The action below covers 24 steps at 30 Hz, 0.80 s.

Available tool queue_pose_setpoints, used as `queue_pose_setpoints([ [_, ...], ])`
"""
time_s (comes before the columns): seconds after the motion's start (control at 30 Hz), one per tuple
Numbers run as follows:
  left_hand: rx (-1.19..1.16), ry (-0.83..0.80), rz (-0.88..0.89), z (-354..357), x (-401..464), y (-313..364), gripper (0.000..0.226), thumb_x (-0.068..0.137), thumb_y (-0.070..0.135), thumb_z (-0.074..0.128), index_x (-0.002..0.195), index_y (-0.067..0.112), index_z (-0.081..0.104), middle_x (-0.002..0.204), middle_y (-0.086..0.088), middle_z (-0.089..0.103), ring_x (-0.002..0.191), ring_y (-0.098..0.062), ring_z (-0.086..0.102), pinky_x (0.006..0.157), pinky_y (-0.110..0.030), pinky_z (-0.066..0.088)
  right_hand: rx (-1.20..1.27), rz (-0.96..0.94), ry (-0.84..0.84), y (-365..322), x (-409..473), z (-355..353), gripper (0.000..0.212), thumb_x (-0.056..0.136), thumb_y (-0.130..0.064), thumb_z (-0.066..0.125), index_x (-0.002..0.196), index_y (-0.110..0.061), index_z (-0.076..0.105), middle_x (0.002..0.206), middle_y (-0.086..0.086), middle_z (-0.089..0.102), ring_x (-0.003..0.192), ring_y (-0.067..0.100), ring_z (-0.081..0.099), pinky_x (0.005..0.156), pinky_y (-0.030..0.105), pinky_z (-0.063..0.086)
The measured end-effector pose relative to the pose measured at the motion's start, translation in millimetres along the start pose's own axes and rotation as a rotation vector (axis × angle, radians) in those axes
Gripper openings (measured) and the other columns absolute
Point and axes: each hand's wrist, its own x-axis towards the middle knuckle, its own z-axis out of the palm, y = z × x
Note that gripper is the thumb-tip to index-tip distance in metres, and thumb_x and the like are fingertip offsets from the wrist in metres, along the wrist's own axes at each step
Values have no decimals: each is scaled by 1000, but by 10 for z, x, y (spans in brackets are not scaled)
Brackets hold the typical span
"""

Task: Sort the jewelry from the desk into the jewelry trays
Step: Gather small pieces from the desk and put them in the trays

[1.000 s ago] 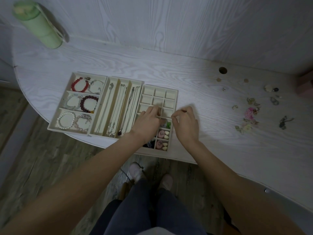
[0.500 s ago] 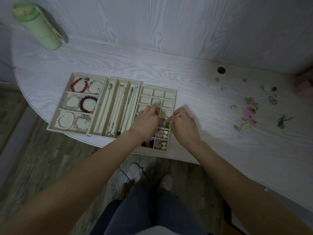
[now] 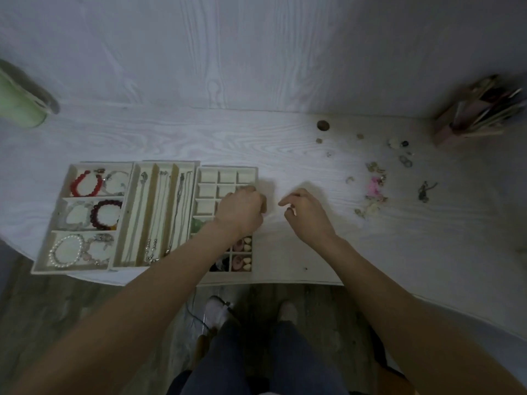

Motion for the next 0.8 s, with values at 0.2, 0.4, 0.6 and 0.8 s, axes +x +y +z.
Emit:
queue_pose_setpoints([
  [0.2,-71,38,-9,28,337,666,29,90,10,44,111,15,64,118,-7,58,107,-26,56,80,-30,43,1,100,65,674,-155,-400,35,94,-3,45,126,-10,58,131,7,50,121,19,46,94,24,37],
  [0.4,-269,67,107,292,655,1317,34,93,10,46,124,13,59,130,-8,51,116,-26,51,97,-35,41,5,217,118,1429,-257,-680,44,90,0,50,133,-9,51,140,10,44,130,25,36,103,29,31],
  [0.6,-210,-9,153,643,893,1810,39,92,17,54,130,23,56,141,0,42,126,-23,36,100,-35,33,61,283,95,1828,-268,-697,41,86,2,54,126,-7,55,125,16,41,116,30,42,91,30,38],
  [0.8,-136,-20,102,786,1009,1991,42,87,15,58,128,23,58,134,-2,43,121,-23,37,98,-35,34,191,284,82,1854,-179,-665,22,88,-3,55,111,-2,57,112,16,49,97,28,50,64,20,26],
])
